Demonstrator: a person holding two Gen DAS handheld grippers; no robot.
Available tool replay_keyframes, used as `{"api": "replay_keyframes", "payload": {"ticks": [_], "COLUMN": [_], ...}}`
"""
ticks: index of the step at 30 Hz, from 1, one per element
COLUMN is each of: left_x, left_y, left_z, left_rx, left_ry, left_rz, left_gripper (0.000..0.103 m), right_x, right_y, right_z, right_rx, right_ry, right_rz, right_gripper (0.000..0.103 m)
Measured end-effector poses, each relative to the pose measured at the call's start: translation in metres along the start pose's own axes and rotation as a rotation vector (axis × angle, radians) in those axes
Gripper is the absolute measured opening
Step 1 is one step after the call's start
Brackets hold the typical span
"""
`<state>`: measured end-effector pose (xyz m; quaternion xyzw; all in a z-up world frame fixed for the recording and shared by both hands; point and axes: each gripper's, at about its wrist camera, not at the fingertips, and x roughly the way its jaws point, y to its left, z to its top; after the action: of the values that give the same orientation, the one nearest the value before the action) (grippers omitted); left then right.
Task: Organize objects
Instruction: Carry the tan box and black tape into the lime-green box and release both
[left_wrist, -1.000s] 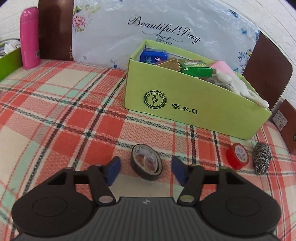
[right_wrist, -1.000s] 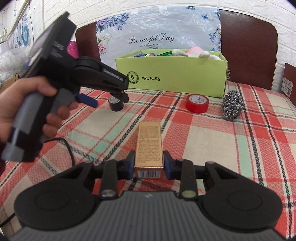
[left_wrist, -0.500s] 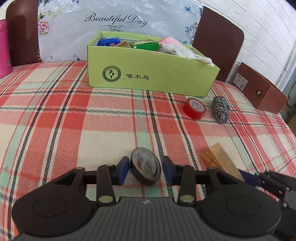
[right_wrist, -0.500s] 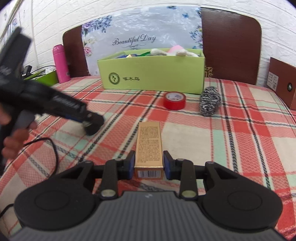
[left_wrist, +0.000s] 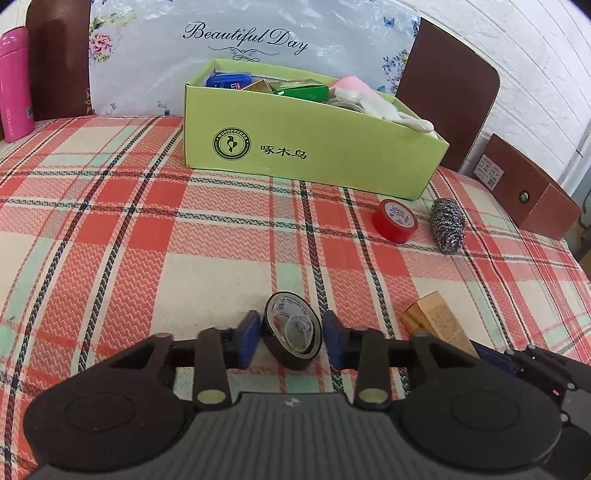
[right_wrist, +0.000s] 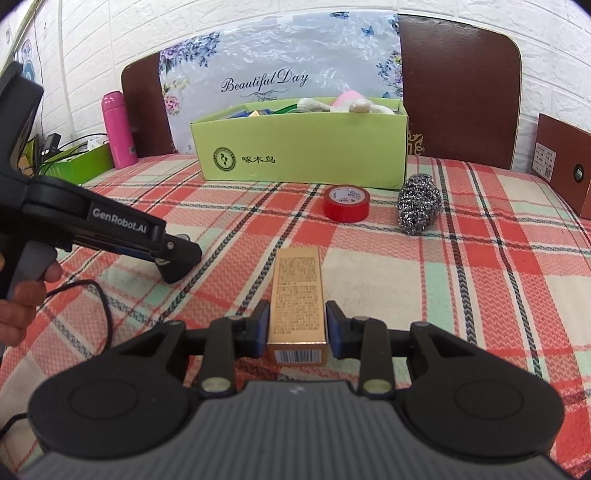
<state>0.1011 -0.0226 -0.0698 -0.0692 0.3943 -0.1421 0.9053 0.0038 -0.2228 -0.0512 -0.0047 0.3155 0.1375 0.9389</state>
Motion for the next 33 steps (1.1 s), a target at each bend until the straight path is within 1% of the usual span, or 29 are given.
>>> {"api": "replay_keyframes", "payload": {"ticks": [4, 8, 14, 19, 23, 29, 33], "left_x": [-0.005, -0.018, -0.04, -0.052, -0.058, -0.056, -0.045], "left_y": [-0.002, -0.009, -0.02, -0.026, -0.024, -0.016, -0.011], "left_z": [0.002, 0.008, 0.03, 0.056, 0.078, 0.119, 0.147], "left_rx": [0.002, 0.025, 0.07, 0.113, 0.124, 0.097, 0.074], "left_ry": [-0.011, -0.045, -0.12, -0.184, -0.234, -0.292, -0.316], "left_rz": [-0.02, -0.046, -0.083, -0.087, -0.084, -0.051, -0.025], "left_gripper": [0.036, 0.036, 0.036, 0.036, 0.036, 0.036, 0.036], "right_x": [-0.001, -0.004, -0.017, -0.021, -0.022, -0.012, 0.006], "right_y": [-0.001, -0.001, 0.0, -0.001, -0.004, -0.008, -0.012], "right_z": [0.001, 0.007, 0.031, 0.061, 0.087, 0.133, 0.165], "right_rx": [0.004, 0.002, -0.013, -0.045, -0.055, -0.071, -0.066], "right_ry": [0.005, -0.002, -0.078, -0.153, -0.212, -0.293, -0.334], "right_rz": [0.011, 0.017, 0.038, 0.051, 0.048, 0.036, 0.029], "right_gripper": [0.031, 0.03, 0.03, 0.03, 0.03, 0.03, 0.03]}}
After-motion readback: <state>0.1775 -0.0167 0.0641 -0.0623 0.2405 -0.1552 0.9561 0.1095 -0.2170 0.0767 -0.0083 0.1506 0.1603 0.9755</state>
